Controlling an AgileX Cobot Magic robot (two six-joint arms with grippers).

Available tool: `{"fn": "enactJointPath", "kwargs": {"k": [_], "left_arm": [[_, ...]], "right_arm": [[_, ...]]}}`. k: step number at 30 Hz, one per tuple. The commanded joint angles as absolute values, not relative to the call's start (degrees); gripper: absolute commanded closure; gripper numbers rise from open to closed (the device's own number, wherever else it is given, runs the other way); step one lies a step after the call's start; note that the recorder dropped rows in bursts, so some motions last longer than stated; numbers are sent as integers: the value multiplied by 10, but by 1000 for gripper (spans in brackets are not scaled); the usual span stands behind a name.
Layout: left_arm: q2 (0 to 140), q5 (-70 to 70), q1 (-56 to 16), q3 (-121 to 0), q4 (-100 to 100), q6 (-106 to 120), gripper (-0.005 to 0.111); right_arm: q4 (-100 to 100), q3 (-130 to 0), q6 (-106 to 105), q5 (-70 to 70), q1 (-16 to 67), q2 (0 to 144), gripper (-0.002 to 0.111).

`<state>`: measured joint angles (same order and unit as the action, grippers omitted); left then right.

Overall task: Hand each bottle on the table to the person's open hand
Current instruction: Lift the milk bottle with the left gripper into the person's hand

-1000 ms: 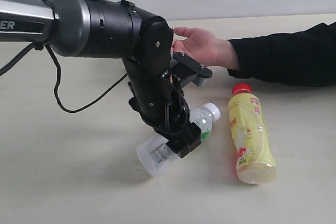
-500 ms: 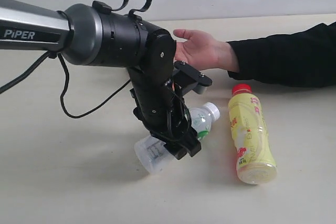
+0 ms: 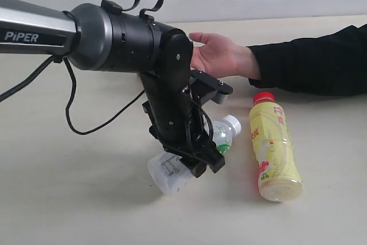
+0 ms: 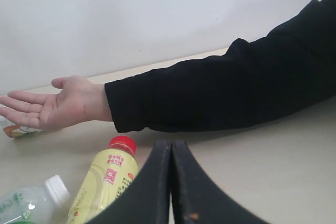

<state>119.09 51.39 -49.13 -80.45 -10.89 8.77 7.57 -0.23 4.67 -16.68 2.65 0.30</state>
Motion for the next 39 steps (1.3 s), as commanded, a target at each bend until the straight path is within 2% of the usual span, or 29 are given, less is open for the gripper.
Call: {"fn": "enactJointPath", "kwargs": {"k": [1, 14, 20, 28, 39], "left_arm": [[1158, 544, -492, -829, -111, 83, 106], [1071, 499, -484, -918, -109, -40, 107], [1073, 476, -441, -977, -109, -132, 107], [1076, 433, -382, -994, -118, -215, 107], [1156, 399, -354, -994, -304, -179, 107]], "right_arm": [[75, 0, 46, -163, 26, 0, 108], [75, 0, 46, -163, 26, 0, 108], [75, 0, 46, -163, 26, 0, 108], [75, 0, 46, -163, 26, 0, 108], [75, 0, 46, -163, 26, 0, 108]]}}
